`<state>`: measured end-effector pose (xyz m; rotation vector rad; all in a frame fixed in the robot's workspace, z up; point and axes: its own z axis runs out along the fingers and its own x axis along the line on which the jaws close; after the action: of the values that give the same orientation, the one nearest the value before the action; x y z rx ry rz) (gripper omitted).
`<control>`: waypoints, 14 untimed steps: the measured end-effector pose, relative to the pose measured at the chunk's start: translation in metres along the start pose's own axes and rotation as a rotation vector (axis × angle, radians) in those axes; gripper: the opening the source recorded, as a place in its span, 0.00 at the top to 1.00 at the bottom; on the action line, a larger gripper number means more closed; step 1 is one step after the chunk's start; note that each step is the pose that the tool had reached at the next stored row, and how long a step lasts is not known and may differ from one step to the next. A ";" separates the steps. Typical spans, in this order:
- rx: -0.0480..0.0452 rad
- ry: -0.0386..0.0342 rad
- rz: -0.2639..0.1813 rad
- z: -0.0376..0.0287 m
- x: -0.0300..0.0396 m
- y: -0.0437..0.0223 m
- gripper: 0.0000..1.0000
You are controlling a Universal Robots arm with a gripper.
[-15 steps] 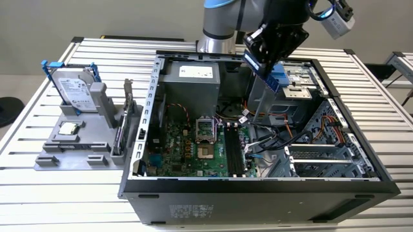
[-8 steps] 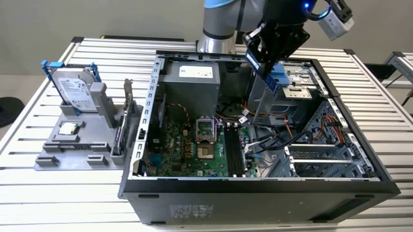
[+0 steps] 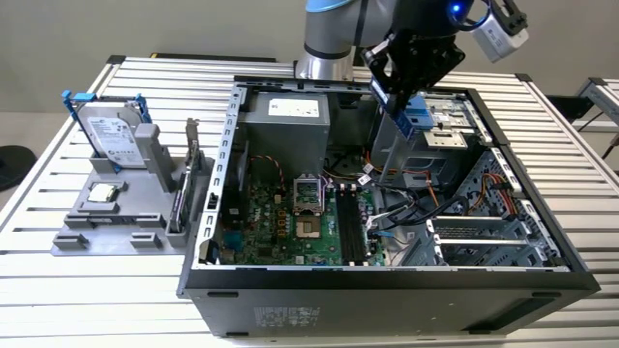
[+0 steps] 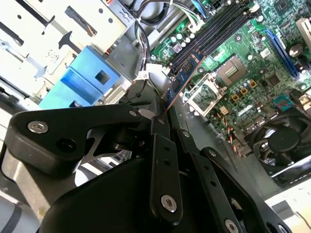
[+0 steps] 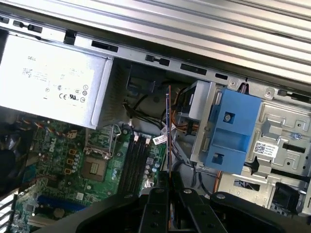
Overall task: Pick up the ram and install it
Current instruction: 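Insert the ram into the slot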
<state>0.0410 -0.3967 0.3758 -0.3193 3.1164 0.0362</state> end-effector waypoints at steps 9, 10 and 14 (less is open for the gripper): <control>0.0008 -0.0015 0.069 0.0000 0.0011 0.0002 1.00; 0.0008 -0.0017 0.075 0.0000 0.0012 0.0003 1.00; 0.0010 -0.0021 0.092 0.0000 0.0013 0.0003 1.00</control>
<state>0.0396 -0.3967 0.3758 -0.1748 3.1267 0.0356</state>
